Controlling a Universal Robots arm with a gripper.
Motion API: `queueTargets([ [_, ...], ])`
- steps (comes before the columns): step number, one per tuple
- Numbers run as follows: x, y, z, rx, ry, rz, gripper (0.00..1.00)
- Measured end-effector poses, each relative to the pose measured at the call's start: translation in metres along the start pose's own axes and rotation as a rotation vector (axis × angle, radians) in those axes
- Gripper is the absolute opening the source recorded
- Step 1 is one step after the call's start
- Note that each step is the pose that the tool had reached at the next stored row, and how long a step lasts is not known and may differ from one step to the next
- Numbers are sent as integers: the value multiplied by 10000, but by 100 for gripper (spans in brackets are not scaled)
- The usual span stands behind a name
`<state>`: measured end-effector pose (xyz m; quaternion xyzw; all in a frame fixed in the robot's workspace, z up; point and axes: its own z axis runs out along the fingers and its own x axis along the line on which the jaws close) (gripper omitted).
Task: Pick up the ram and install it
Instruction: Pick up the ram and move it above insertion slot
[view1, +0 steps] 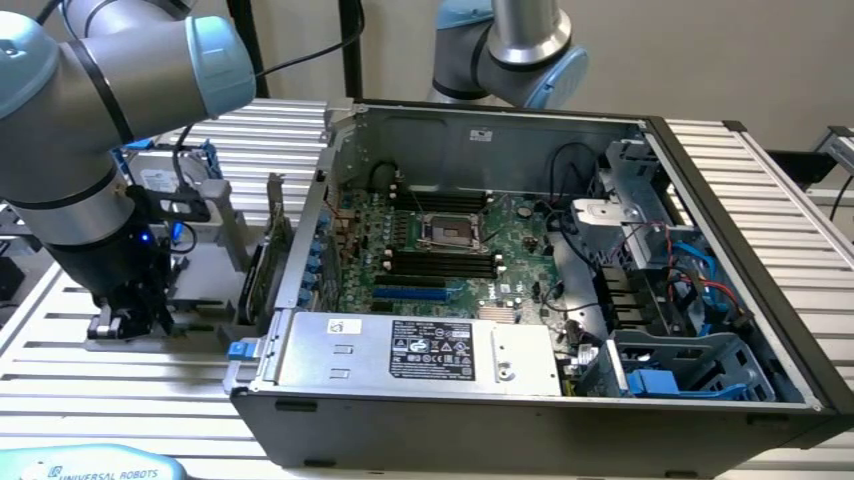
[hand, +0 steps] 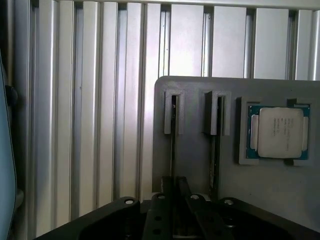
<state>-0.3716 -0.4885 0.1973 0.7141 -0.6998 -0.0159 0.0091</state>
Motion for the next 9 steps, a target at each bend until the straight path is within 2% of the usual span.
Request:
queueTargets([
  [3, 3, 0, 0, 1, -1, 1, 13],
  [9, 10, 0, 0, 0, 0, 0, 13],
])
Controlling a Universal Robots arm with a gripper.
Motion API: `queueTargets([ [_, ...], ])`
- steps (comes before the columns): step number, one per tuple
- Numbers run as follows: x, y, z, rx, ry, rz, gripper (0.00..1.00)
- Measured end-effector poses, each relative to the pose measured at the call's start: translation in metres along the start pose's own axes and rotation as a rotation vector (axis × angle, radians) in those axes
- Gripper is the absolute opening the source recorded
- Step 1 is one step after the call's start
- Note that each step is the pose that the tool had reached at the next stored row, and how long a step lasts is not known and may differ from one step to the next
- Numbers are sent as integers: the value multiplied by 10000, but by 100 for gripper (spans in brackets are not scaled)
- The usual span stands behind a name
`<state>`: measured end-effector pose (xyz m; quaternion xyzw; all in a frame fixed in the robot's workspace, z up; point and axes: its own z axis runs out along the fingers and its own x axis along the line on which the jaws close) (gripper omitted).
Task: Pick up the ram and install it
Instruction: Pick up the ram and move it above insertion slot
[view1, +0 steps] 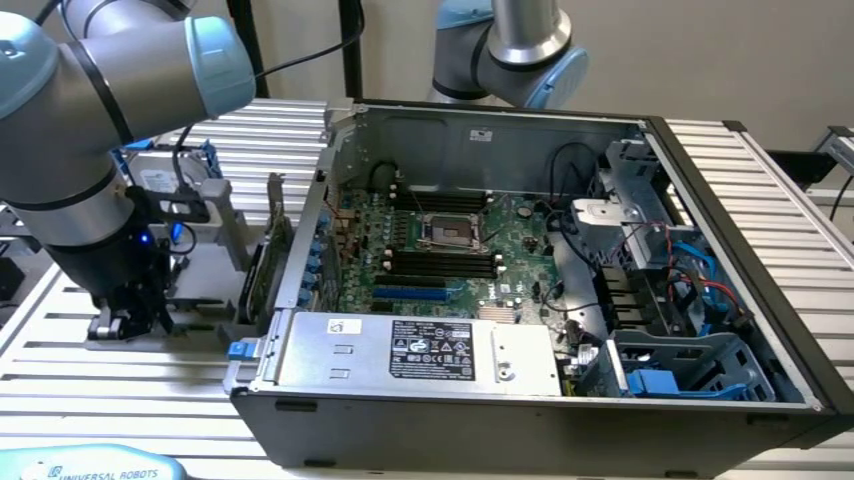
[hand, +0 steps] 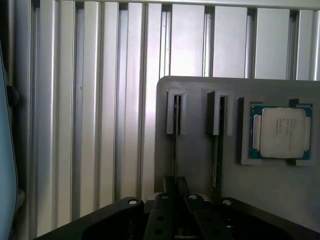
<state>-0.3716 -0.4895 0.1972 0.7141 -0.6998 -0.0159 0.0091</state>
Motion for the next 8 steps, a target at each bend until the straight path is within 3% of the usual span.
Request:
queueTargets([
  [8, 10, 0, 0, 1, -1, 1, 13],
])
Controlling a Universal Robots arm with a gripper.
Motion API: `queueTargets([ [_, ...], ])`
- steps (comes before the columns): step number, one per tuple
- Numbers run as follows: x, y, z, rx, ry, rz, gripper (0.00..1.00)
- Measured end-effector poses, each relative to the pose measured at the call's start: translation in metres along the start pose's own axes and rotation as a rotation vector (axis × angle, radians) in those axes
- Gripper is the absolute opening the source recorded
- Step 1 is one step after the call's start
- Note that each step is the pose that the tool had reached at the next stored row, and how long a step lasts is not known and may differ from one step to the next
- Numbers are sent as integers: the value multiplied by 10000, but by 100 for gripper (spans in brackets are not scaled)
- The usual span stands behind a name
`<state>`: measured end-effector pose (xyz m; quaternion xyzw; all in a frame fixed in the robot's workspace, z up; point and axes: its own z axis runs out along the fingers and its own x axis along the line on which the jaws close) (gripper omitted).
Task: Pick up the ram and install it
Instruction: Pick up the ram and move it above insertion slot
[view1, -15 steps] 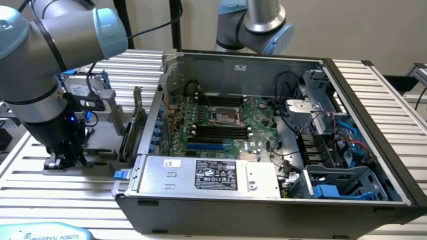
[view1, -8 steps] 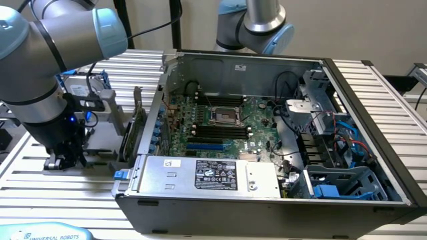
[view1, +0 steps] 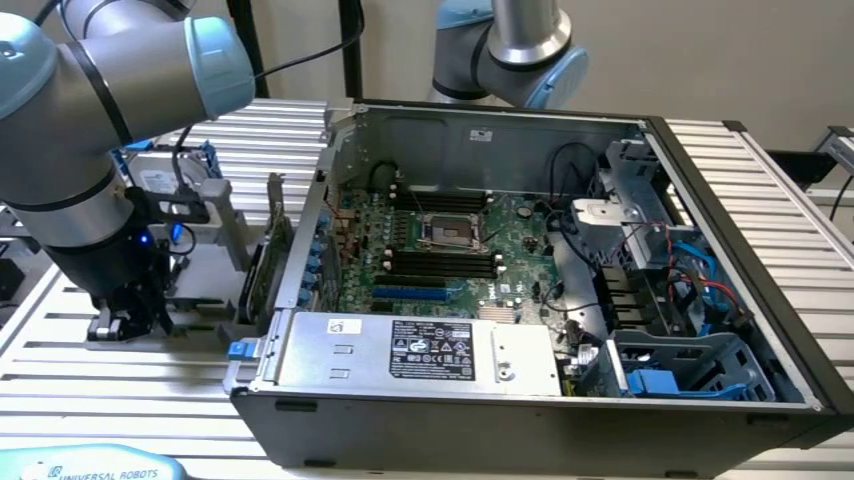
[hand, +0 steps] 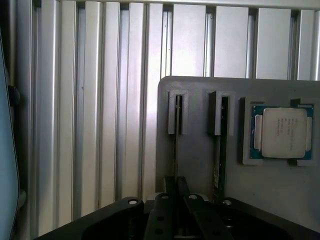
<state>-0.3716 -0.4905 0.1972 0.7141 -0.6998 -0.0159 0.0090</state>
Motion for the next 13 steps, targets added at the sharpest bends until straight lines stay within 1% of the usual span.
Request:
queueTargets([
  [6, 0, 1, -5, 1, -7, 0, 13],
  [9, 0, 0, -37, -2, -13, -1, 13],
  [13, -1, 0, -110, -7, -27, -1, 13],
])
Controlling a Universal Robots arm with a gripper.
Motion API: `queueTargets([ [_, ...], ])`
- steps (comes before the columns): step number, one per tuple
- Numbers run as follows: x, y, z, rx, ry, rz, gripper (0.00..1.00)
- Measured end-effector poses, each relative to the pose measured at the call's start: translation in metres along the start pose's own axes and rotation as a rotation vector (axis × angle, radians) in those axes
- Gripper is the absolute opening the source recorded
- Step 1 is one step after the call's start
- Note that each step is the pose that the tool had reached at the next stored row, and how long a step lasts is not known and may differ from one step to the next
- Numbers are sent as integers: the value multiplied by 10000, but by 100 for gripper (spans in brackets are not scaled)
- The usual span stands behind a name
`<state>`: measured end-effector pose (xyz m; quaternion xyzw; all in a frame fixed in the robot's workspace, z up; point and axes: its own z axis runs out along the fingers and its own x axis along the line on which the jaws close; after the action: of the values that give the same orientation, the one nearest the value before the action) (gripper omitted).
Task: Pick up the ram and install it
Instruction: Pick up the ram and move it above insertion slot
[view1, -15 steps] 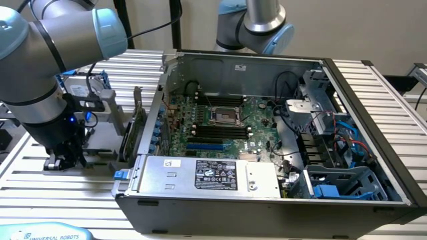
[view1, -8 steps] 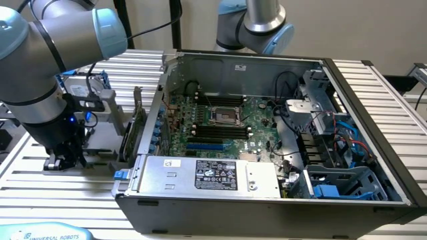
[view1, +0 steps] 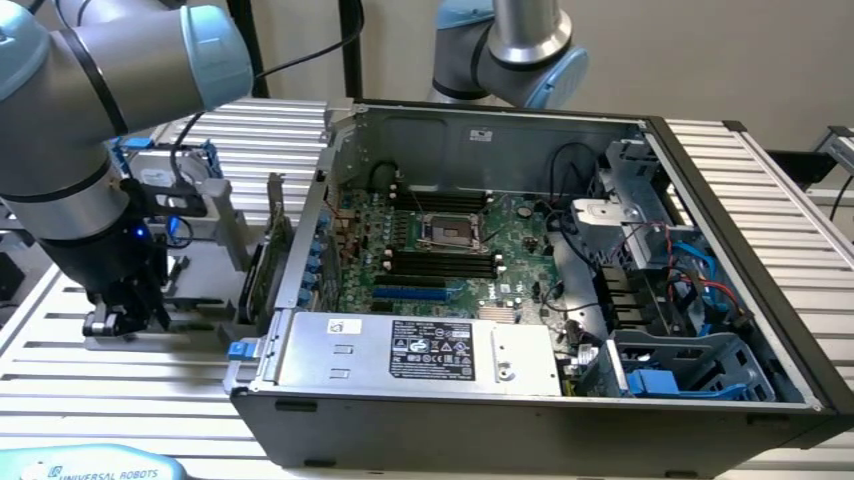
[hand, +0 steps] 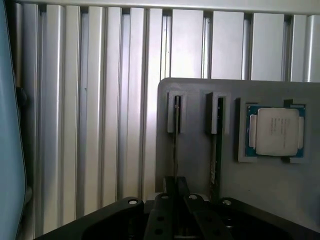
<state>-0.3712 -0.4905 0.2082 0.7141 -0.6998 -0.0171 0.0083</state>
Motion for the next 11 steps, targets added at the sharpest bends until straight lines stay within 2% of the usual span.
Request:
queueTargets([
  [4, -1, -1, -97, -5, -13, 0, 13],
  [11, -4, -7, -338, -7, -33, -1, 13],
])
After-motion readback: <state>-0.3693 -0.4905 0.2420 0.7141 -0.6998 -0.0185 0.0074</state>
